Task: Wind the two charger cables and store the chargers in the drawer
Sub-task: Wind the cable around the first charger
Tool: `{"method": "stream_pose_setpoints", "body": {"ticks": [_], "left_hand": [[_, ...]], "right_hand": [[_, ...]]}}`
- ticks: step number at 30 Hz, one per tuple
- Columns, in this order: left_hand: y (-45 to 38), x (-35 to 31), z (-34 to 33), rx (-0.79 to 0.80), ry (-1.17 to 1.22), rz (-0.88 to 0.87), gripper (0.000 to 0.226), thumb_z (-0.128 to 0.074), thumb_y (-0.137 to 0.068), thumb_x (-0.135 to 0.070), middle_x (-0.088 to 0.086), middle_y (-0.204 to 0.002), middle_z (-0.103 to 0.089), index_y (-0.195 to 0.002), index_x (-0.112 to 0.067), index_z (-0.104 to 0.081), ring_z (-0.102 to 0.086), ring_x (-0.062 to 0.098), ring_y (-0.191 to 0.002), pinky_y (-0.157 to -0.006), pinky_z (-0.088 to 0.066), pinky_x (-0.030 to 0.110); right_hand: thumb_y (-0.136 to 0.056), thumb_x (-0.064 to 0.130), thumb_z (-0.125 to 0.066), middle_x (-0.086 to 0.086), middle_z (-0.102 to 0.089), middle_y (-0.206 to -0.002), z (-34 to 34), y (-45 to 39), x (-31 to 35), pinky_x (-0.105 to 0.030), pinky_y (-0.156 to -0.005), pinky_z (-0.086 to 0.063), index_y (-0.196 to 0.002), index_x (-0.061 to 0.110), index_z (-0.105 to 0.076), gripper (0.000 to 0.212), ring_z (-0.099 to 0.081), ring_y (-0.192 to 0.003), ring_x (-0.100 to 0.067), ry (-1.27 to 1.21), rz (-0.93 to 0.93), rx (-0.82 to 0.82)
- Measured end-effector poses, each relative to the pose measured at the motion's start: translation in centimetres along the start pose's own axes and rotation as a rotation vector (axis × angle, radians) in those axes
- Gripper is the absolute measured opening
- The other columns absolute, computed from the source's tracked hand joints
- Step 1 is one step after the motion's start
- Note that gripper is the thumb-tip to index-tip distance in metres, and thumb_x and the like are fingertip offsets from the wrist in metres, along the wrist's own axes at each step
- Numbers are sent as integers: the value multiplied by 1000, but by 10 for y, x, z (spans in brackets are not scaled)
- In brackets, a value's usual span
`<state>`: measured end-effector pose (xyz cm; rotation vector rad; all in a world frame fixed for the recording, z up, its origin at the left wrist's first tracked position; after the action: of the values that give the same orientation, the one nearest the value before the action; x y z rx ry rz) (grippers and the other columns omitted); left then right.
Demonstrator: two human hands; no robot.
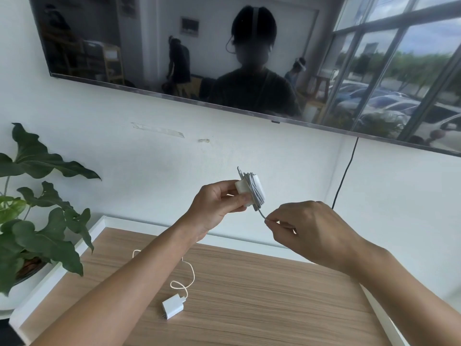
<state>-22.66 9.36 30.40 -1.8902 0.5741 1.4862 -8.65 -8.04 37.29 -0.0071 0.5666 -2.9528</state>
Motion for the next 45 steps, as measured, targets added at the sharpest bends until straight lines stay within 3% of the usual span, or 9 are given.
{"method": "stream_pose_setpoints", "body": {"ticks": [3,9,13,19,23,28,32,36,45], "left_hand": [[1,-2,-4,-11,-83,-5,24,-83,-86,-18,2,-94,-80,-109,-14,-79,-74,15,-89,-98,-60,40],[7,-3,-2,-21,-167,0,26,-87,-83,-26,-1,-93,-79,-106,-20,-79,-70,11,-80,-87,-55,34],[11,-4,-1,-34,-200,-19,26,-86,-83,-25,1,-101,-81,-108,-22,-79,-77,20,-97,-99,-57,39],[13,-5,-7,-129,-246,-67,29,-88,-81,-24,-1,-102,-80,-108,-25,-76,-77,21,-91,-91,-59,43],[14,-4,-8,-183,-263,-73,35,-90,-78,-26,-9,-93,-79,-106,-27,-70,-71,9,-74,-78,-58,43],[12,-8,-9,-153,-219,-97,28,-88,-81,-17,-8,-91,-79,-102,-18,-69,-69,7,-76,-71,-57,42],[10,-12,-12,-148,-198,-119,27,-85,-83,-12,-11,-86,-78,-102,-10,-66,-67,5,-73,-66,-55,34],[8,-12,-12,-147,-194,-121,29,-85,-81,-12,-9,-88,-79,-104,-11,-67,-68,6,-74,-70,-55,32],[9,-10,-13,-93,-127,-109,28,-86,-82,-11,2,-94,-81,-104,-12,-68,-71,11,-77,-70,-53,24]], "right_hand": [[-94,36,-56,5,-55,-62,0,-5,5,-36,-51,-48,-73,21,-63,26,-47,-55,-20,3,-3,-36],[-86,29,-78,12,-66,-67,2,-10,2,-21,-57,-47,-74,23,-71,15,-61,-63,-12,-259,-215,-180],[-85,17,-81,6,-71,-76,-3,-12,3,-11,-62,-47,-77,18,-72,12,-68,-70,-8,-535,-398,-238],[-87,10,-78,-7,-79,-80,-10,-16,5,-40,-74,-64,-86,7,-70,9,-77,-79,-22,-850,-576,-245],[-86,1,-78,-17,-79,-85,-7,-18,7,-40,-72,-63,-99,6,-57,25,-79,-79,-26,-1116,-672,-333],[-80,9,-83,-18,-80,-91,-4,-15,4,-42,-81,-63,-123,11,-45,57,-78,-85,-30,-1277,-723,-379],[-86,9,-75,-19,-78,-93,-6,-14,-1,-35,-80,-59,-118,8,-45,44,-74,-88,-30,-1459,-736,-396],[-98,4,-63,-15,-78,-88,-5,-11,-3,-34,-80,-60,-112,3,-61,15,-74,-86,-27,-1328,-686,-342],[-95,10,-68,-4,-74,-68,-6,-16,-4,-26,-69,-60,-93,9,-77,10,-68,-64,-13,-987,-680,-316]]}}
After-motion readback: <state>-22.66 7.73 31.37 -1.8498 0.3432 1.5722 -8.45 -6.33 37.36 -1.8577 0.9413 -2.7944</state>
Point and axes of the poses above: each hand's wrist, its own y-axis away from the middle knuckle, its own z-axis out of the back of the hand, x = y × z, the point moved 1 cm from there along -y, towards the middle knuckle
